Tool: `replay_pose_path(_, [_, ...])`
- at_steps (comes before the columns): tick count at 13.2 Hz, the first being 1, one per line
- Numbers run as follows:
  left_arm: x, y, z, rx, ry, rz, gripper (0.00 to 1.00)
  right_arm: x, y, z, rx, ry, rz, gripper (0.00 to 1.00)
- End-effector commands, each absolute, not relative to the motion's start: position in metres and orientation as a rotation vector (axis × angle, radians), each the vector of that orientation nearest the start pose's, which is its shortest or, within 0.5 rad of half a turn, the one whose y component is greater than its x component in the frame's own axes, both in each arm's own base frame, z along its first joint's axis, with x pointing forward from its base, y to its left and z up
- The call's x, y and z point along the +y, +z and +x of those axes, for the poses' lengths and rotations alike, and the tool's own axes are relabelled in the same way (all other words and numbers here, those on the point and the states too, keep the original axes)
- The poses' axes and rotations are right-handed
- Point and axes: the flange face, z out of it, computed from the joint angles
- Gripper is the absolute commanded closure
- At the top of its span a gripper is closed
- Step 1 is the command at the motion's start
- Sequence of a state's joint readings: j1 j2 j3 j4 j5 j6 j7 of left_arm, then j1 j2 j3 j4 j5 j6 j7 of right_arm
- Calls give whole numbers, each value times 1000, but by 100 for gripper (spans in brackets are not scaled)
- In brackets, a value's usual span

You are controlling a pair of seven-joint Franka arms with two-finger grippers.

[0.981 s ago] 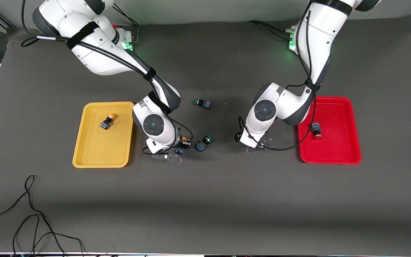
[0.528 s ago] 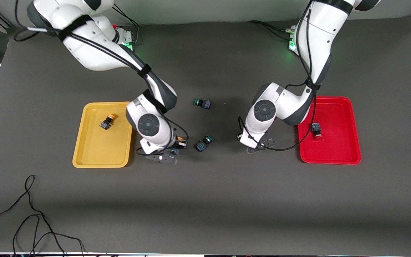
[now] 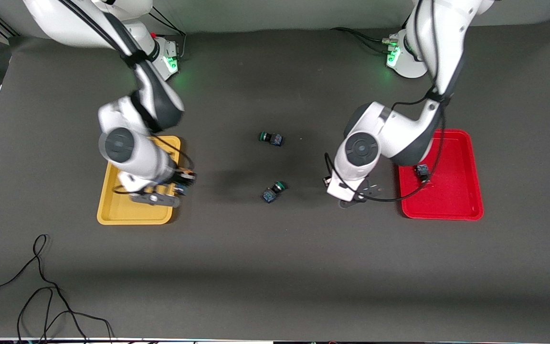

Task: Place red and yellow buttons in trays
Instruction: 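Carry the orange button to the yellow tray while the left carries red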

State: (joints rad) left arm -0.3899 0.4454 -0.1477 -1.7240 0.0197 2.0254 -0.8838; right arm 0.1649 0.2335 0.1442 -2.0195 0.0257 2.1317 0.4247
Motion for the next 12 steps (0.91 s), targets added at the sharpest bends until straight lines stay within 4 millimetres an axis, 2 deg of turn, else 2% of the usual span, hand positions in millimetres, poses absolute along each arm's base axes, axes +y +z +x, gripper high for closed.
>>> replay_pose_path(1, [-273,383,558,-389,306,-3068,100,111,317,506,142,219,-3091,99])
replay_pose_path(2, [-239,399,559,-292,348,-3071,100,89,300,505,119,214,-3089,99])
replay_pose_path(3, [-199,407,558,-201,396,-3074,100,79,282,507,95,203,-3083,98])
replay_pose_path(4, [-159,414,554,-87,410,-3080,100,78,262,510,89,202,-3081,97])
replay_pose_path(6, [-76,404,550,126,431,-3044,100,79,230,519,97,149,-3087,92])
replay_pose_path(8, [-13,385,553,248,432,-2991,100,82,211,527,94,122,-3091,89])
replay_pose_path(9, [12,362,550,264,404,-2991,100,82,210,530,94,120,-3091,74])
replay_pose_path(10, [25,332,546,276,353,-2987,100,81,211,531,96,115,-3090,21])
replay_pose_path(11, [34,300,540,298,305,-2977,100,81,214,533,101,108,-3090,0])
replay_pose_path(12, [47,271,534,302,286,-2977,100,82,222,536,115,95,-3087,0])
